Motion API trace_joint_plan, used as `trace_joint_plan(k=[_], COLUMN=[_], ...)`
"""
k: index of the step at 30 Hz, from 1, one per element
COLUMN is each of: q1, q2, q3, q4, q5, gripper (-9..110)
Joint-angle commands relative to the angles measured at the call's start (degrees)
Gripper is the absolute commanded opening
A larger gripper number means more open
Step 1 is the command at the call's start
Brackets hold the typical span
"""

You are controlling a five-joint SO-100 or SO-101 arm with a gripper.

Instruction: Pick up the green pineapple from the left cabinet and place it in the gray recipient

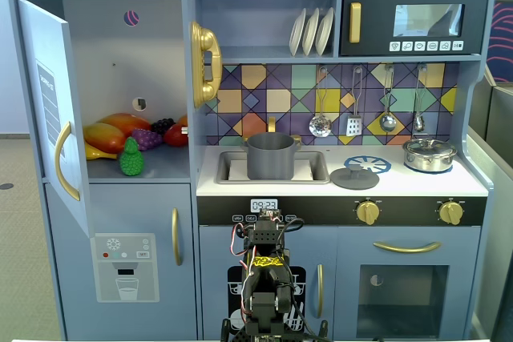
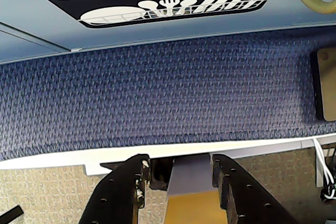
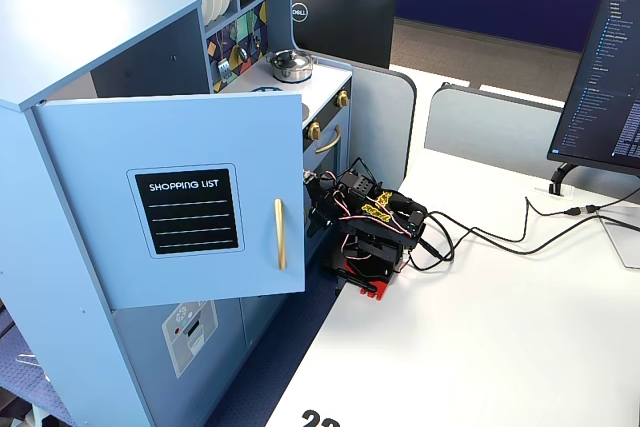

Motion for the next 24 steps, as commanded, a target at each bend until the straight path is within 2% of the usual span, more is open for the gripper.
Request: trace_joint_plan(k=[1, 12, 15, 19, 24], q1=[3.08, 2.64, -1.32, -17.58, -34.45], q2=[-0.44, -0.44, -0.44, -0.62, -0.09], q3=[0.97, 0.97, 0.97, 0.97, 0.88], q4=[9.49, 9.49, 8.17, -9.32, -53.88], q5=[2.29, 1.67, -1.93, 4.22, 16.61], gripper=[0, 0, 1, 5, 5])
